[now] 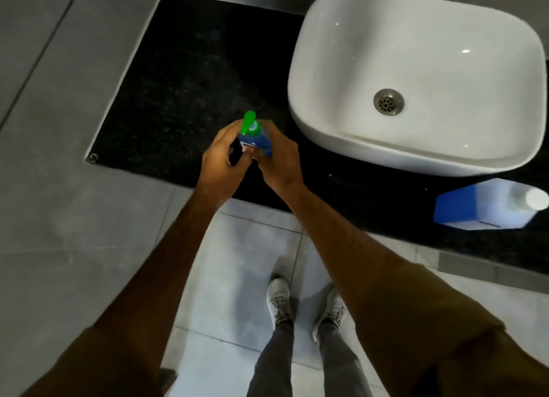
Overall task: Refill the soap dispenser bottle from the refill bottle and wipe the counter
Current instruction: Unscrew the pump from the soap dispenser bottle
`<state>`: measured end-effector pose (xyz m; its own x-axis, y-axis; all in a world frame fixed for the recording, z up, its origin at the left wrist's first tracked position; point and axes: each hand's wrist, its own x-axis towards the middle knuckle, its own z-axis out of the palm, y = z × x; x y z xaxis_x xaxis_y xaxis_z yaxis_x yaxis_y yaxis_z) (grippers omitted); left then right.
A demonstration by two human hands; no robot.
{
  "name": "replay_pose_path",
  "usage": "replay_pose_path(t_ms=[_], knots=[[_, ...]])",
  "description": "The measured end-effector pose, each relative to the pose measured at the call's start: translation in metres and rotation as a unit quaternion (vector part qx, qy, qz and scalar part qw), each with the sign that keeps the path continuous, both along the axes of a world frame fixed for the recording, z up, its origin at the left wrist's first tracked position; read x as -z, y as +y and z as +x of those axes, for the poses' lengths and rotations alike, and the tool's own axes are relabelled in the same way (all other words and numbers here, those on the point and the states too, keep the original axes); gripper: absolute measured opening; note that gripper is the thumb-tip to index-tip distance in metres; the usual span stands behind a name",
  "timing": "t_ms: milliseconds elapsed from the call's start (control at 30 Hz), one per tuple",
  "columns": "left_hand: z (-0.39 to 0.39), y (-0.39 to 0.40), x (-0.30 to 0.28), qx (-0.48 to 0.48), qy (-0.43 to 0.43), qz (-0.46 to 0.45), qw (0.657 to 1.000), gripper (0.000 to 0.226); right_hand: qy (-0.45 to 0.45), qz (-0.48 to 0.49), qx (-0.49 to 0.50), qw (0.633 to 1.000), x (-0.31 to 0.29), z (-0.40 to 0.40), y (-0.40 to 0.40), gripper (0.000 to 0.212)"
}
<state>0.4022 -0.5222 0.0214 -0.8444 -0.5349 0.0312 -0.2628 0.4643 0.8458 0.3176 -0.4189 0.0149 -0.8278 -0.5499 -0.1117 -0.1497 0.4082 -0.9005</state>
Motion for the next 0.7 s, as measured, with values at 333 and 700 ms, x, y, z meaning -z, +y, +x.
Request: replay_pose_path(t_ms=[333,700], knots=[[-0.023,0.089,-0.02,0.109,0.044,0.061,0.991,0.025,0.006,0.048,0.069,0.996,0.002,0.011,0.122,0.048],[-0.041,0.139,-0.012,0.015,0.047,0.006,0.999,0.047,-0.024,0.007,0.132,0.991,0.002,0.007,0.15,0.044]])
